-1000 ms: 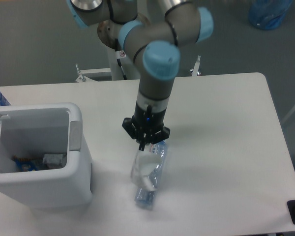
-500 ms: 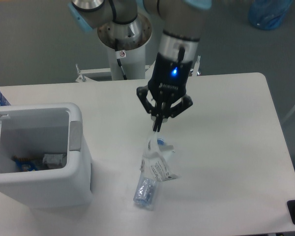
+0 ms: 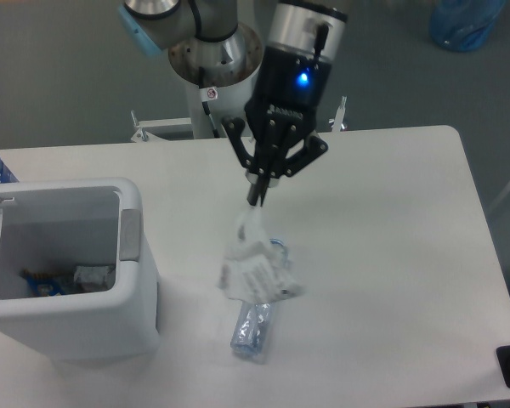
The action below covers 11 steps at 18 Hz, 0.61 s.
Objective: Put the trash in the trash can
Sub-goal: 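Lift the plastic bag and carry it over the white bin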
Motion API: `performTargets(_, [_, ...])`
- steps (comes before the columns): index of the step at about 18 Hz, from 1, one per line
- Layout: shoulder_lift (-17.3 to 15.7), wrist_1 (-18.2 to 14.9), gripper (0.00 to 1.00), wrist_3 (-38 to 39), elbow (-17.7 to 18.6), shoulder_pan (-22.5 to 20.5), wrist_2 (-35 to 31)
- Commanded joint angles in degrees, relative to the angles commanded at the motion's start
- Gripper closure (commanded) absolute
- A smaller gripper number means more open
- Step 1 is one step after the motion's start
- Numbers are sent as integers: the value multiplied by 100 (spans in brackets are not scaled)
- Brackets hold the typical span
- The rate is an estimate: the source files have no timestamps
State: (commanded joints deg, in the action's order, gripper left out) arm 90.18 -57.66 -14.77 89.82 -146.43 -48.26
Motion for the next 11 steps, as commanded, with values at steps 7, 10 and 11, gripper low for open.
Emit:
performTargets(7, [-53,9,100,18,237,808,-17])
performTargets(10, [-53,17,100,-26,334,1090,-17])
performTargets(11, [-53,17,100,-26,334,1160,-17])
